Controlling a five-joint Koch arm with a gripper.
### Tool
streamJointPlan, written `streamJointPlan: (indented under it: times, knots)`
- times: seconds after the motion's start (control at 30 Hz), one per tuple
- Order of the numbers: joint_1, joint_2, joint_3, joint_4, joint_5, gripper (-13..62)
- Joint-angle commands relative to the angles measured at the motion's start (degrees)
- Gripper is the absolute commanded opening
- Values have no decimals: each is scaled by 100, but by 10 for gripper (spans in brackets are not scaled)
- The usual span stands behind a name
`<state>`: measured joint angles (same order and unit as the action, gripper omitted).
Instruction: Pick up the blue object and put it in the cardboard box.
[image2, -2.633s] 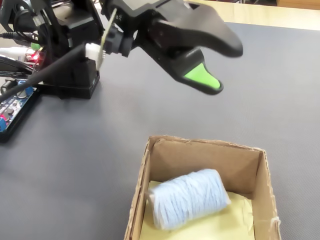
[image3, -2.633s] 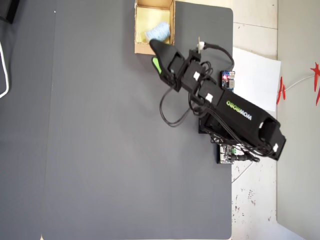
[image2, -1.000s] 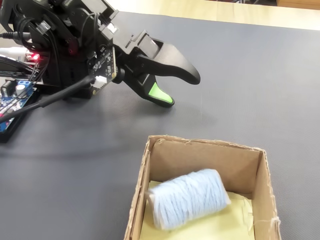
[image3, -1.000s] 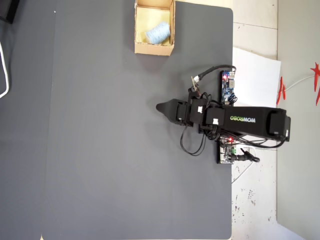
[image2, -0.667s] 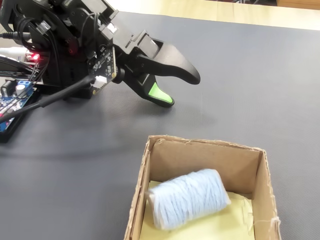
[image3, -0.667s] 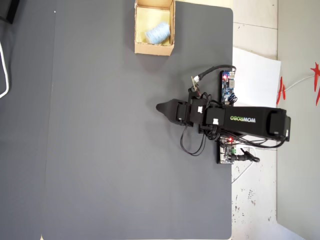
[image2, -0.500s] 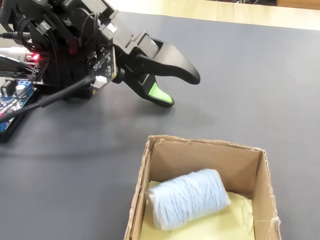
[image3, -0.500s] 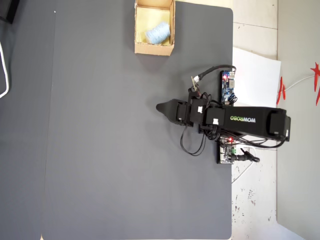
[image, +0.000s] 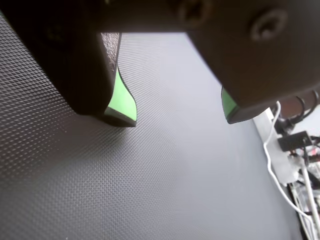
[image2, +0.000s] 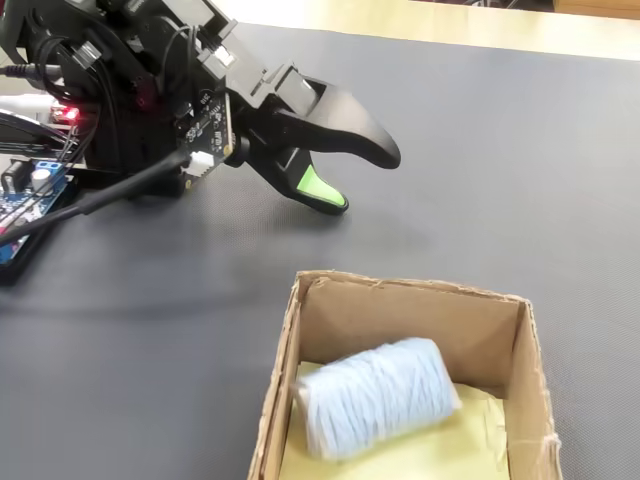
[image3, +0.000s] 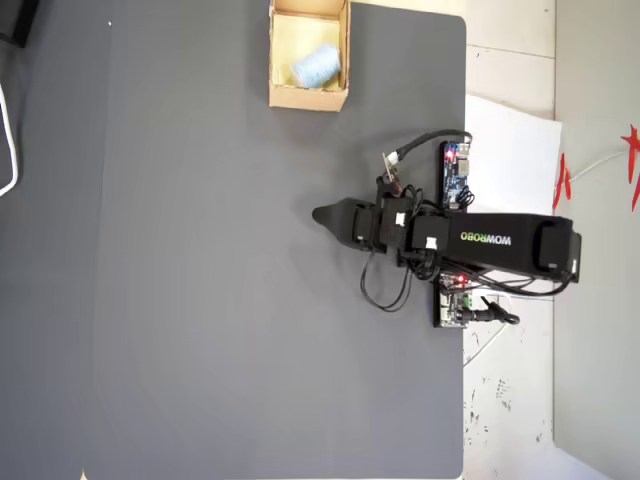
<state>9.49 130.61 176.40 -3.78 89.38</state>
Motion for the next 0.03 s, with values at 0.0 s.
streamJointPlan:
  times: [0.0]
  knots:
    - [-18, 510, 229, 668, 53, 340]
